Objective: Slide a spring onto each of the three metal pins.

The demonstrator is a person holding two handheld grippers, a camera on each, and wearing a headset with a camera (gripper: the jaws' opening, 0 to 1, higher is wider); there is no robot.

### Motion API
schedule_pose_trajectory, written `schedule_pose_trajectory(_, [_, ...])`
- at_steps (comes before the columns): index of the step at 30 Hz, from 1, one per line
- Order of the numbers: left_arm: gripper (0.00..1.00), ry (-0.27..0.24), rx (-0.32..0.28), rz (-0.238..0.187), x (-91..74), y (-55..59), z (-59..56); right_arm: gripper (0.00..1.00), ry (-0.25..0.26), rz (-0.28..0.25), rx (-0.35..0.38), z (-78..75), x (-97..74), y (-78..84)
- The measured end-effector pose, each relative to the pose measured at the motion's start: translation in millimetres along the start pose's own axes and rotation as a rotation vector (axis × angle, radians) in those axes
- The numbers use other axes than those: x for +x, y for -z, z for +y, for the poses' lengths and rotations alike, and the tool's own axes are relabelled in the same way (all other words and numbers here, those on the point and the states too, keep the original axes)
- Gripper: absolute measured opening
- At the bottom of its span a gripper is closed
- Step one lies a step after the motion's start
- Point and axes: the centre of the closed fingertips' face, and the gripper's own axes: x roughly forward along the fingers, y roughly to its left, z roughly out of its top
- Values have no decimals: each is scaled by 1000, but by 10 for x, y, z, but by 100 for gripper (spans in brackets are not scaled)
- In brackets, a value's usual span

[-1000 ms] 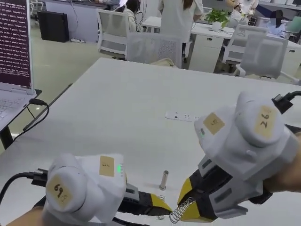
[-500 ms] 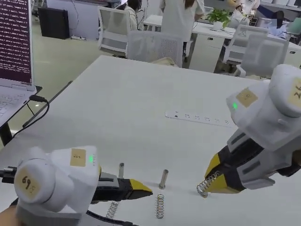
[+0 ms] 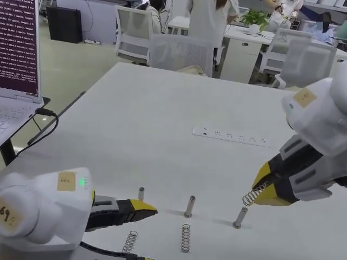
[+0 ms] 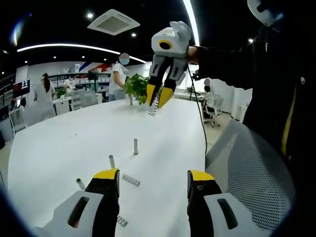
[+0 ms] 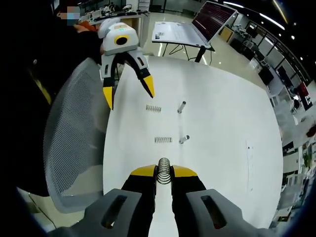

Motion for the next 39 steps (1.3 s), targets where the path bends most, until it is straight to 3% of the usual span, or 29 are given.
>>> schedule_pose_trajectory(10, [55, -83, -50, 2, -142, 164, 164, 8, 18, 13, 16, -130, 30, 72])
schedule_pose_trajectory(18, [60, -136, -67, -1, -240, 205, 225, 8, 24, 22, 42, -240, 49, 149])
schedule_pose_trajectory(26, [61, -167, -84, 1, -303, 271, 200, 8, 27, 55, 64, -359, 99, 286])
schedule_pose_trajectory(39, [63, -207, -96, -2, -404, 304, 209, 8, -28, 163, 74, -491, 403, 527])
